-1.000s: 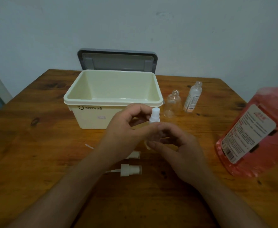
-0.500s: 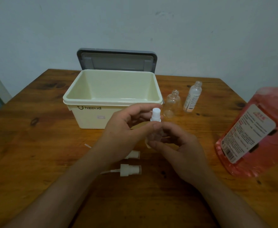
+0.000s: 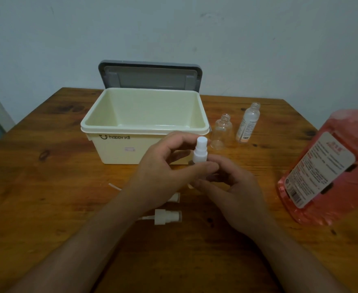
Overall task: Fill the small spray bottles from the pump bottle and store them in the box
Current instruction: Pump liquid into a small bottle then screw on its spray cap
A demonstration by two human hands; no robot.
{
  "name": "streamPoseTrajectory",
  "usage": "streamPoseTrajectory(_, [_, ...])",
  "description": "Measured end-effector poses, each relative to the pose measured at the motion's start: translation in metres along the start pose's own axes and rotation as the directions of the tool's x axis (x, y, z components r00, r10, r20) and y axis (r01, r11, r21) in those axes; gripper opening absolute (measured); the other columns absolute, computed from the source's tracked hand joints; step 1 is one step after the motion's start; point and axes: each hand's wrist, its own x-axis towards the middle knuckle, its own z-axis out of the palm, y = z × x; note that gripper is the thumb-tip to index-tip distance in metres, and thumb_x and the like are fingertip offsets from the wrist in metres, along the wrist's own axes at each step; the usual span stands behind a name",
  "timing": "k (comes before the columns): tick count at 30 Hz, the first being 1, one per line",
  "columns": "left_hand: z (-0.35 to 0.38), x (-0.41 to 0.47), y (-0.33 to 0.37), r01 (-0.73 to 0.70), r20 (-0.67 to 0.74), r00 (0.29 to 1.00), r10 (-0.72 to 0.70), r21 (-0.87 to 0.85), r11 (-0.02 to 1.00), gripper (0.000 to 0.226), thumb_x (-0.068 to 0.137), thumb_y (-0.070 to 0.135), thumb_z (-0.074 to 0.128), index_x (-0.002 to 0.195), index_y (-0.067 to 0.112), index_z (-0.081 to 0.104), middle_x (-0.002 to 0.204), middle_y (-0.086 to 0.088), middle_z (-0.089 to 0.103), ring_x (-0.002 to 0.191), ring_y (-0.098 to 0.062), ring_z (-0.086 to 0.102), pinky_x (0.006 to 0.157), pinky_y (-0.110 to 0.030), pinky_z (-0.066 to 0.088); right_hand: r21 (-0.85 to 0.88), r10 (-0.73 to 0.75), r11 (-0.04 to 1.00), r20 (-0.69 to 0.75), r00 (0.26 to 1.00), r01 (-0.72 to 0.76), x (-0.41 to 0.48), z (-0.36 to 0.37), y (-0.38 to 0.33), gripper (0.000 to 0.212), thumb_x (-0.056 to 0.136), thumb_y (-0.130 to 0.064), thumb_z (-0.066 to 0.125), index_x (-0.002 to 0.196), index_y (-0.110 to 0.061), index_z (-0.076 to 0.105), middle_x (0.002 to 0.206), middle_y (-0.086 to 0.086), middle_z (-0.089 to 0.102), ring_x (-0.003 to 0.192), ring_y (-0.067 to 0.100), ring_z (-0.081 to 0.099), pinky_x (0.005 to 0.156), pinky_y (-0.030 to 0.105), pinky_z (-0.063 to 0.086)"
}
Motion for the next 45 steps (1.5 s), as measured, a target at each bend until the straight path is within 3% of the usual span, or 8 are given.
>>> streamPoseTrajectory(7, [-0.003,0.001,-0.002,-0.004,-0.029,1.0,0.004,-0.004,1.0,0.033,0.081,0.019,0.071,0.113,0.023,0.065,0.101,0.006,0.072,0.098,-0.009,0.068,0.087,-0.028,0.056,-0.004,-0.006,1.0,-0.015,1.0,0.006,0.0,-0.001,0.001,0.038,0.083,-0.008,0.074,0.117,-0.023,0.064,0.101,-0.018,0.071,0.096,-0.003,0.065,0.079,0.009,0.049])
streamPoseTrajectory(13, [0.0,0.001,-0.001,0.007,-0.062,0.998,-0.008,-0.013,1.0,0.038,0.071,0.031,0.072,0.109,0.026,0.064,0.096,0.005,0.074,0.095,-0.008,0.069,0.085,-0.029,0.056,-0.032,-0.013,0.999,0.0,1.0,0.013,0.0,0.0,0.001,0.034,0.083,-0.011,0.074,0.114,-0.022,0.065,0.103,-0.019,0.069,0.098,-0.003,0.065,0.08,0.01,0.05])
streamPoseTrajectory(18, [-0.002,0.002,-0.001,0.024,-0.034,0.999,-0.026,-0.063,0.998,0.039,0.072,0.025,0.071,0.11,0.019,0.065,0.096,0.005,0.075,0.091,-0.007,0.07,0.079,-0.021,0.056,-0.026,0.004,1.0,0.008,1.0,-0.003,0.0,0.0,0.003,0.035,0.082,-0.011,0.075,0.115,-0.018,0.067,0.1,-0.015,0.071,0.096,0.002,0.066,0.079,0.015,0.053])
streamPoseTrajectory(24, [-0.002,-0.002,0.0,-0.149,-0.252,0.957,0.144,-0.003,0.989,0.032,0.085,0.03,0.062,0.116,0.022,0.06,0.103,0.006,0.068,0.099,-0.01,0.065,0.081,-0.02,0.053,-0.05,0.024,0.998,-0.037,0.999,-0.026,0.001,0.0,0.003,0.04,0.082,-0.024,0.074,0.119,-0.034,0.062,0.108,-0.023,0.068,0.101,-0.003,0.062,0.081,0.012,0.049])
streamPoseTrajectory(28, [-0.005,-0.003,0.003,-0.274,-0.393,0.874,0.284,0.084,0.958,0.02,0.091,0.027,0.052,0.108,0.022,0.061,0.094,-0.001,0.066,0.09,-0.025,0.064,0.082,-0.044,0.056,-0.173,0.05,0.983,-0.083,0.995,-0.064,0.003,-0.003,0.005,0.039,0.081,-0.028,0.075,0.112,-0.045,0.06,0.1,-0.029,0.057,0.091,0.001,0.054,0.071,0.013,0.044])
streamPoseTrajectory(32, [-0.005,-0.003,0.002,-0.342,-0.407,0.838,0.364,0.129,0.931,0.017,0.093,0.023,0.05,0.107,0.019,0.06,0.09,-0.006,0.066,0.084,-0.023,0.064,0.078,-0.047,0.056,-0.183,0.11,0.975,-0.094,0.99,-0.126,0.009,-0.002,0.004,0.035,0.079,-0.03,0.076,0.1,-0.051,0.057,0.094,-0.028,0.056,0.084,0.0,0.055,0.067,0.014,0.047])
streamPoseTrajectory(37, [-0.005,-0.003,0.003,-0.378,-0.408,0.821,0.4,0.136,0.916,0.019,0.093,0.019,0.049,0.109,0.012,0.058,0.09,-0.004,0.065,0.08,-0.019,0.064,0.073,-0.043,0.057,-0.211,0.191,0.956,-0.08,0.978,-0.203,0.016,0.002,0.003,0.029,0.08,-0.033,0.075,0.103,-0.039,0.059,0.096,-0.016,0.064,0.086,-0.005,0.059,0.068,0.015,0.05])
streamPoseTrajectory(45, [-0.003,-0.003,0.001,-0.4,-0.371,0.819,0.438,0.176,0.899,0.02,0.093,0.014,0.05,0.11,0.009,0.058,0.09,-0.005,0.066,0.079,-0.021,0.064,0.07,-0.042,0.056,-0.386,0.165,0.907,-0.048,0.985,-0.171,0.018,0.012,0.006,0.03,0.082,-0.038,0.072,0.109,-0.038,0.059,0.095,-0.021,0.058,0.083,-0.004,0.055,0.066,0.012,0.044])
